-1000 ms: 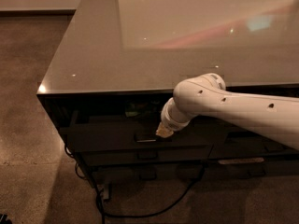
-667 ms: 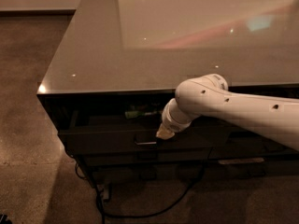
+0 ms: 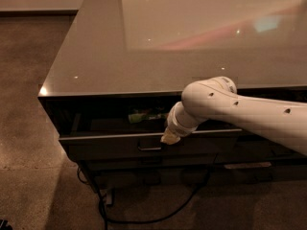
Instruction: Open top drawer
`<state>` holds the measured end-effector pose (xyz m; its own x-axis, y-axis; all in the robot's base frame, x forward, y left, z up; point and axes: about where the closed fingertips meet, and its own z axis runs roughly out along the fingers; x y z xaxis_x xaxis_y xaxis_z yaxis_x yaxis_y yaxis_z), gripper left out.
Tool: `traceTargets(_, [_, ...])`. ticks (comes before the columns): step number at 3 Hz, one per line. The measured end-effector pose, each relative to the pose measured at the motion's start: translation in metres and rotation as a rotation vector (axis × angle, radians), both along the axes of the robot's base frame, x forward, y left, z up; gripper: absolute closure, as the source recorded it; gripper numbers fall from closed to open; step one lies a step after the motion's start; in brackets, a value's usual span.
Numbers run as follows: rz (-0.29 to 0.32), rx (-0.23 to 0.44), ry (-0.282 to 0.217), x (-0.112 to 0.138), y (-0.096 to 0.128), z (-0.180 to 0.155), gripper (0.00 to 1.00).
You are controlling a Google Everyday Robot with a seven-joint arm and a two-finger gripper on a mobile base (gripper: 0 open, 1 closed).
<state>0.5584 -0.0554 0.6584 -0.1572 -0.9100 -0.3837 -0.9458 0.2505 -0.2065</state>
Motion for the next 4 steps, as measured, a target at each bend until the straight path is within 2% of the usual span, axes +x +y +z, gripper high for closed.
traceTargets(1, [0.014,0.005,0.008,-0.006,-0.002,0.002,0.81])
traceTargets(3, [0.053,0.02,0.033,-0.021,-0.008,0.007,0.35])
traceTargets(4, [0.085,0.039,0.063,-0.035,-0.016,0.019,0.12])
